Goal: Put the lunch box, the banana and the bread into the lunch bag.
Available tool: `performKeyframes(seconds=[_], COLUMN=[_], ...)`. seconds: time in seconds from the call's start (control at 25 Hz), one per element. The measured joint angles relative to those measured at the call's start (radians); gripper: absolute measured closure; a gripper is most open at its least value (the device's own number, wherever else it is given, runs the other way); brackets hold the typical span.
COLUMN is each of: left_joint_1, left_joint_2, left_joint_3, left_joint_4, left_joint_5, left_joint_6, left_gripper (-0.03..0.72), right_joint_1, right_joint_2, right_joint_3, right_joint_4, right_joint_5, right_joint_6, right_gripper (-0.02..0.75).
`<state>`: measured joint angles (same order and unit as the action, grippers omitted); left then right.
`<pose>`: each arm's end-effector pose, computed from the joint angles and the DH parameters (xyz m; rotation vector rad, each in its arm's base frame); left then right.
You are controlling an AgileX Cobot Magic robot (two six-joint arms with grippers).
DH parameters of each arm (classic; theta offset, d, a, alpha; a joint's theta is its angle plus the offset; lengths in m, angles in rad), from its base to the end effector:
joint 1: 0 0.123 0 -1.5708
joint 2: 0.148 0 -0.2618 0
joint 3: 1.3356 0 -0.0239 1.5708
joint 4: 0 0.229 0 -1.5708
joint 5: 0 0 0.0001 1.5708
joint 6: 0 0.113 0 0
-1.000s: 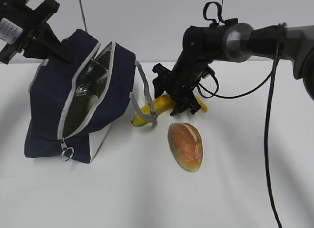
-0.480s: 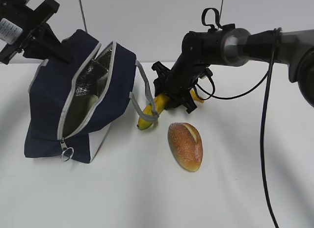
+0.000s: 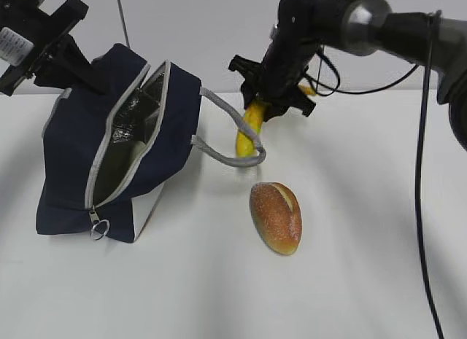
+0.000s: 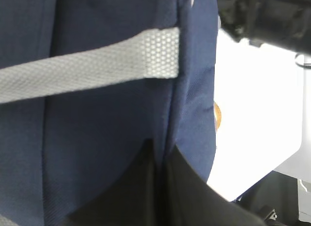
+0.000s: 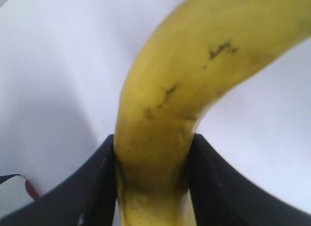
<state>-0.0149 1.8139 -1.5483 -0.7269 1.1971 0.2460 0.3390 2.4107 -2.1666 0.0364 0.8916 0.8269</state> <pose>0.3549 -0.0752 0.2632 0.0724 2.7165 -0.9567 0.4750 0.1709 0.1570 0.6699 2.6063 0.4346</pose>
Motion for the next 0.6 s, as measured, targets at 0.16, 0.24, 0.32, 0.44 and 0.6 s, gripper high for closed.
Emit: performKeyframes(seconds=[0.16, 0.24, 0.32, 0.44, 0.6], left_joint_1=[0.000, 0.000, 0.000, 0.000, 0.000], left_joint_2=[0.000, 0.000, 0.000, 0.000, 0.000], left_joint_3=[0.000, 0.000, 0.000, 0.000, 0.000], left_joint_4=[0.000, 0.000, 0.000, 0.000, -0.002], left_joint_5=[0.001, 0.001, 0.001, 0.001, 0.002], left_joint_6=[0.000, 0.000, 0.000, 0.000, 0.000], left_gripper=[0.691, 0.691, 0.691, 0.691, 0.691], right_joint_1=[-0.041, -0.052, -0.056, -0.058, -0.060], right_joint_2=[0.000, 0.000, 0.000, 0.000, 0.000], right_joint_3=[-0.144, -0.210, -0.278, -0.365, -0.472], right_joint_4=[-0.097, -0.176, -0.245, -0.243, -0.145], right_joint_5=[0.162, 0.237, 0.292, 0.345, 0.361], right_joint_6=[-0.176, -0.251, -0.331, -0.405, -0.481], right_gripper=[0.434, 0.434, 0.434, 0.434, 0.434])
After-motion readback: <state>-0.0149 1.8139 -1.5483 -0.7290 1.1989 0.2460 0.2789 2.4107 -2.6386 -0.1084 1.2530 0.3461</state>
